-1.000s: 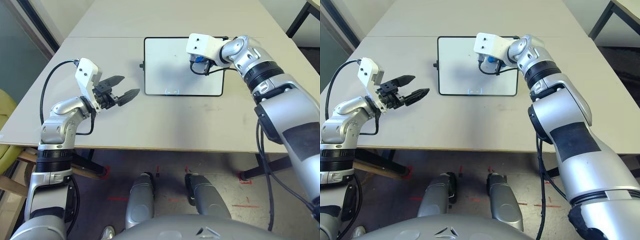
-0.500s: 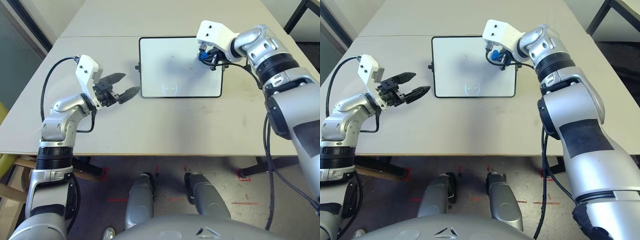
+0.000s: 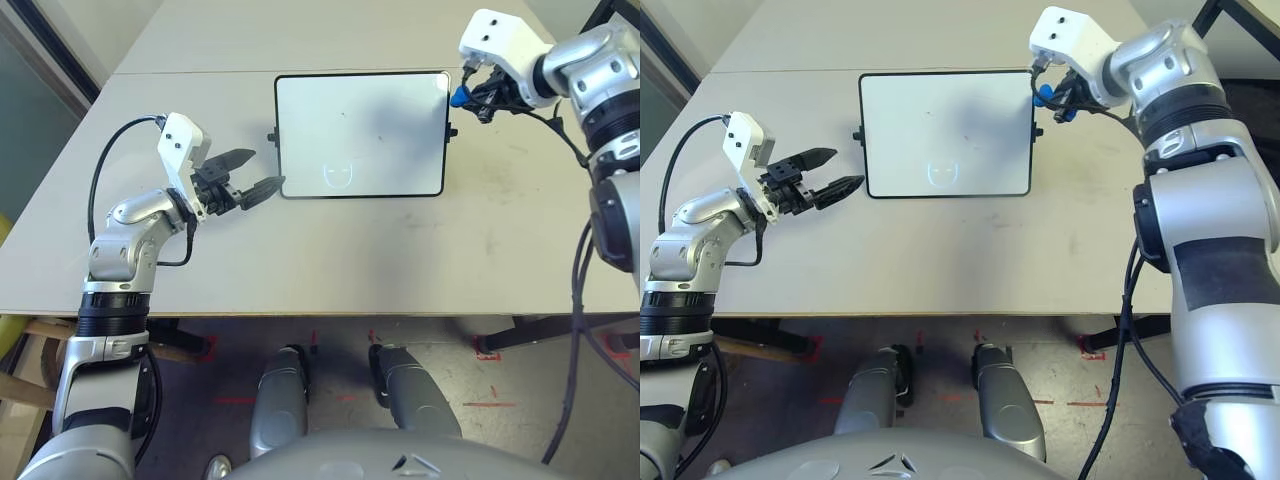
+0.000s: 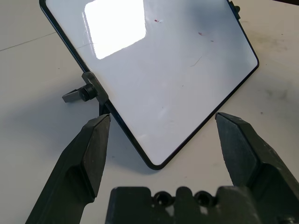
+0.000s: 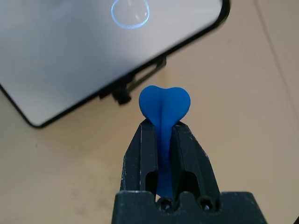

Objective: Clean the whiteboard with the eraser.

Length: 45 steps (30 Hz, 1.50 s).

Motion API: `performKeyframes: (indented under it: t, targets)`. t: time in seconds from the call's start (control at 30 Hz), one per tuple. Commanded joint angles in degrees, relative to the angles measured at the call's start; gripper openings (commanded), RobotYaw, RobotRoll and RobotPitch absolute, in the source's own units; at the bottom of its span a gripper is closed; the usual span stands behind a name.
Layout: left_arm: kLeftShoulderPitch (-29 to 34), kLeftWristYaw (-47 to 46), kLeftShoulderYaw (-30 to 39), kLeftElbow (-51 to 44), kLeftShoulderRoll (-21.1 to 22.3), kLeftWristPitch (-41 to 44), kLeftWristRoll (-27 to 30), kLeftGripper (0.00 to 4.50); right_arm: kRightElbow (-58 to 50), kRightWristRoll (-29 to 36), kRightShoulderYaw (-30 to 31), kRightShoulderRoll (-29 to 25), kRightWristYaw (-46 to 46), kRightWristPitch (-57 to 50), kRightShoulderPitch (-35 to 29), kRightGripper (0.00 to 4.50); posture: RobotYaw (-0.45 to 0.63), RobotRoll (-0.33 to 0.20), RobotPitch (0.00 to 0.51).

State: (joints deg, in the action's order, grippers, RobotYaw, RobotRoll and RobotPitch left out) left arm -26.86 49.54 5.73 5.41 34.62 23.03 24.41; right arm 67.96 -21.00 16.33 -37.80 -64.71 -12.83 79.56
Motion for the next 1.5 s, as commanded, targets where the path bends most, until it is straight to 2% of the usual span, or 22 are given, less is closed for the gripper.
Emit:
performKeyframes:
  t: [0.03,0.3,0.9,1.0,1.27,1.3,1.5]
  targets:
    - [-0.2,0.6,-0.5,0.4,-0.1,-0.2,-0.5,4.5,-0.2,0.6,-1.0,-1.6,1.3,-5.0,-2.2,0.16,-0.15,0.0,0.161]
    - [-0.7,0.9,-0.6,0.7,0.1,-0.2,-0.6,4.5,3.2,3.1,-5.1,-1.4,10.5,-10.6,-6.8,0.16,-0.15,0.0,0.165]
    - [-0.8,1.2,-0.1,0.6,1.4,0.3,-0.6,4.5,5.5,5.6,-6.8,2.4,15.0,-12.9,-10.4,0.16,-0.14,0.0,0.168]
    - [-0.8,1.2,-0.1,0.6,1.7,0.3,-0.5,4.5,5.4,4.6,-5.6,2.3,15.5,-11.3,-10.8,1.19,-0.14,0.0,0.167]
    - [-0.9,1.3,0.1,0.6,2.2,0.3,-0.4,4.5,4.3,6.8,-7.5,1.0,13.7,-11.0,-9.7,4.26,-0.13,0.0,0.163]
    - [-0.9,1.2,0.2,0.5,2.3,0.3,-0.4,4.5,4.0,7.5,-8.1,0.7,13.1,-10.8,-9.5,4.47,-0.13,0.0,0.162]
    - [-1.2,-2.0,4.1,-1.1,1.7,0.7,1.4,4.5,1.2,13.3,-14.3,-1.8,12.7,-5.0,-10.0,4.47,-0.1,0.0,0.167]
